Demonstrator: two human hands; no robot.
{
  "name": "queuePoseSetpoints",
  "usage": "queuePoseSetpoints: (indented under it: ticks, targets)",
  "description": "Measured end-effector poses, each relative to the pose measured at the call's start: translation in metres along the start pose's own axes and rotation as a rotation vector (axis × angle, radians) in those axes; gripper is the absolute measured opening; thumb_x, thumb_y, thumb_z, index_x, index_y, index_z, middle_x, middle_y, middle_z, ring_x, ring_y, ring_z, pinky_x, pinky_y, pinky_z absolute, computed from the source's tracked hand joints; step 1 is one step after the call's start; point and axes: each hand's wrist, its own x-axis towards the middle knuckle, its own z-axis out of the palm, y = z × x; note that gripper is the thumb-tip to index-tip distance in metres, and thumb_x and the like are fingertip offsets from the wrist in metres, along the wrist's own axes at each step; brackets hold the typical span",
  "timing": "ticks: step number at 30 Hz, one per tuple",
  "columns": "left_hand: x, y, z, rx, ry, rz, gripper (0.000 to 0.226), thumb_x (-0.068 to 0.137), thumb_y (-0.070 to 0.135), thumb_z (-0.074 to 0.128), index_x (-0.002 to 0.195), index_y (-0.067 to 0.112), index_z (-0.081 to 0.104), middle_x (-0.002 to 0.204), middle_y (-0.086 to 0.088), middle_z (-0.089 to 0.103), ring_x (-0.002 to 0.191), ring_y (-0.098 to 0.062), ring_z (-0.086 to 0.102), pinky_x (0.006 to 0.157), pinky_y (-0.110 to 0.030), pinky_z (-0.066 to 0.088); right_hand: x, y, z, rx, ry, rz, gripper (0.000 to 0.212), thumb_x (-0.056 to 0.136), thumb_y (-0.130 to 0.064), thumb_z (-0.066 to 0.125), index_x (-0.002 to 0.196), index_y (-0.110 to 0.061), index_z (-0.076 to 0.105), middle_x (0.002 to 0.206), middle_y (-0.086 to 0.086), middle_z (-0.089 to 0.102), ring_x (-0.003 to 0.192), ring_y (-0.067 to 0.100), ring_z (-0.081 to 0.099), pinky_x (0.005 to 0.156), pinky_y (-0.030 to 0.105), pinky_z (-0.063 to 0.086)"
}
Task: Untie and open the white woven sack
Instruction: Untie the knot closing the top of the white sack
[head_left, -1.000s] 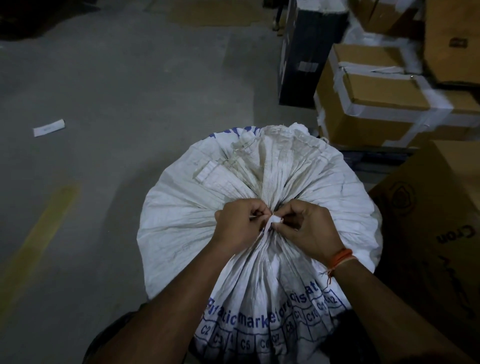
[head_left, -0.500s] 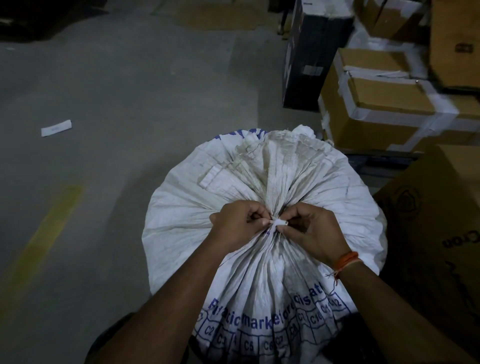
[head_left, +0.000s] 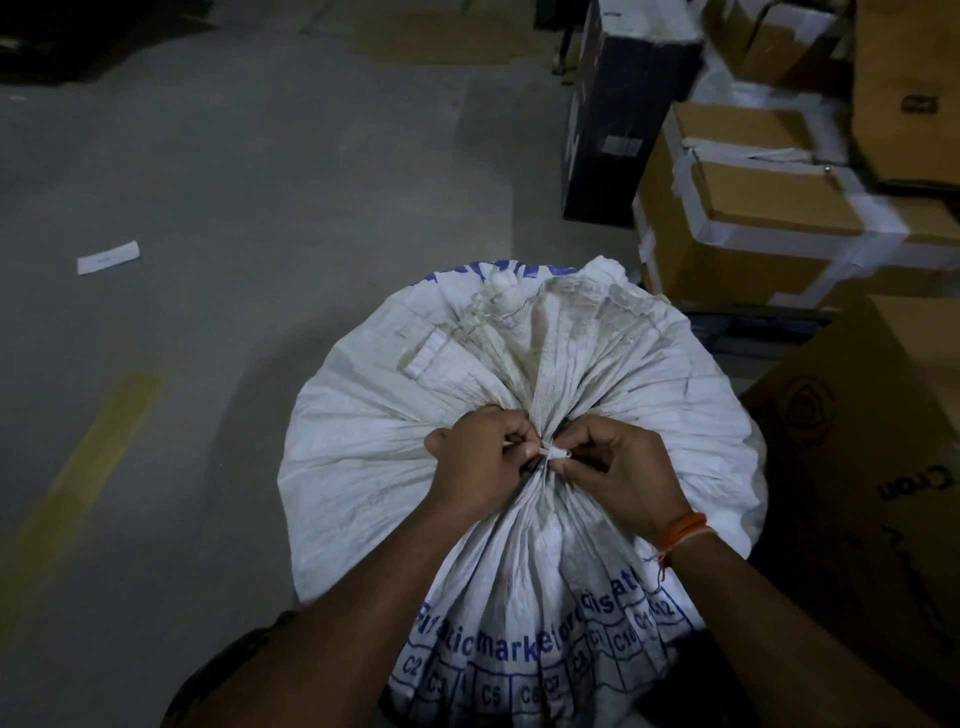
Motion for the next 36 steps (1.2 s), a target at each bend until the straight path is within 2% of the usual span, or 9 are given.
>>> queuePoseSetpoints:
  ticks: [4, 7, 11, 14, 18, 23, 28, 33, 36]
  targets:
    - [0.0, 0.002, 0.005, -0.017, 0.03, 0.021, 0.008, 0.093, 0.012, 0.073, 0.091, 0.017, 0.079, 0.088, 0.003, 0.068, 0.097, -0.018, 0.064, 0.098, -0.053, 0.047, -0.001, 0.0, 0.004, -0.013, 0.022, -0.013, 0.016, 0.076, 0.0, 0.084, 0.087, -0.008, 0.075, 0.088, 0.001, 0.076, 0.085, 0.012, 0.073, 0.083, 0.028, 0.06]
    - [-0.003, 0.004, 0.009, -0.013, 0.045, 0.031, 0.009, 0.093, 0.012, 0.073, 0.091, 0.02, 0.078, 0.09, 0.002, 0.07, 0.097, -0.016, 0.064, 0.096, -0.044, 0.045, -0.001, -0.001, 0.003, -0.018, 0.016, -0.014, 0.016, 0.076, 0.0, 0.084, 0.087, -0.009, 0.075, 0.086, 0.002, 0.075, 0.083, 0.012, 0.073, 0.081, 0.025, 0.059]
    - [-0.003, 0.004, 0.01, -0.014, 0.048, 0.032, 0.01, 0.093, 0.014, 0.073, 0.092, 0.022, 0.078, 0.094, 0.001, 0.073, 0.096, -0.011, 0.063, 0.085, -0.031, 0.035, -0.001, -0.002, 0.002, -0.042, 0.012, -0.023, 0.016, 0.076, -0.001, 0.085, 0.088, -0.009, 0.076, 0.086, 0.002, 0.076, 0.083, 0.011, 0.073, 0.08, 0.025, 0.06]
    - [-0.002, 0.003, 0.007, -0.038, 0.028, 0.04, 0.009, 0.093, 0.014, 0.072, 0.092, 0.02, 0.079, 0.094, 0.0, 0.074, 0.097, -0.015, 0.065, 0.096, -0.043, 0.047, 0.0, -0.002, 0.001, -0.048, 0.0, -0.022, 0.016, 0.077, -0.003, 0.085, 0.089, -0.009, 0.076, 0.088, 0.001, 0.076, 0.085, 0.01, 0.074, 0.081, 0.025, 0.06]
    - [0.001, 0.001, 0.003, -0.024, -0.014, 0.022, 0.009, 0.095, 0.016, 0.072, 0.093, 0.022, 0.078, 0.095, 0.003, 0.075, 0.099, -0.016, 0.067, 0.101, -0.054, 0.048, 0.001, -0.001, 0.001, -0.037, 0.002, -0.02, 0.017, 0.077, -0.003, 0.085, 0.09, -0.01, 0.076, 0.09, 0.0, 0.076, 0.086, 0.01, 0.074, 0.083, 0.024, 0.06]
    - [0.002, 0.002, -0.006, 0.05, -0.055, -0.019, 0.006, 0.095, 0.027, 0.072, 0.092, 0.029, 0.077, 0.089, 0.012, 0.074, 0.098, -0.009, 0.07, 0.105, -0.055, 0.043, 0.001, 0.0, 0.001, -0.026, 0.001, -0.016, 0.018, 0.076, -0.002, 0.085, 0.088, -0.012, 0.076, 0.088, -0.002, 0.077, 0.085, 0.008, 0.074, 0.082, 0.023, 0.06]
    - [0.003, -0.001, -0.013, 0.067, -0.089, -0.027, 0.003, 0.093, 0.025, 0.075, 0.094, 0.026, 0.078, 0.094, 0.007, 0.078, 0.099, -0.015, 0.071, 0.104, -0.057, 0.047, 0.002, -0.001, 0.001, -0.046, 0.003, -0.034, 0.017, 0.076, -0.005, 0.086, 0.087, -0.013, 0.077, 0.086, -0.004, 0.077, 0.082, 0.007, 0.074, 0.079, 0.02, 0.059]
    - [0.002, -0.001, -0.01, 0.0, -0.055, 0.001, 0.007, 0.092, 0.018, 0.075, 0.09, 0.024, 0.079, 0.09, 0.004, 0.08, 0.092, -0.015, 0.073, 0.096, -0.049, 0.053, 0.002, 0.0, 0.001, -0.041, 0.012, -0.024, 0.016, 0.076, -0.005, 0.086, 0.085, -0.014, 0.076, 0.085, -0.004, 0.076, 0.08, 0.004, 0.073, 0.076, 0.015, 0.056]
    - [0.004, -0.002, -0.009, 0.002, -0.043, -0.009, 0.007, 0.091, 0.019, 0.076, 0.089, 0.025, 0.079, 0.089, 0.006, 0.08, 0.092, -0.014, 0.073, 0.098, -0.048, 0.053, 0.003, 0.0, 0.001, -0.039, 0.014, -0.028, 0.017, 0.076, -0.004, 0.086, 0.085, -0.013, 0.076, 0.085, -0.004, 0.076, 0.08, 0.004, 0.073, 0.076, 0.014, 0.056]
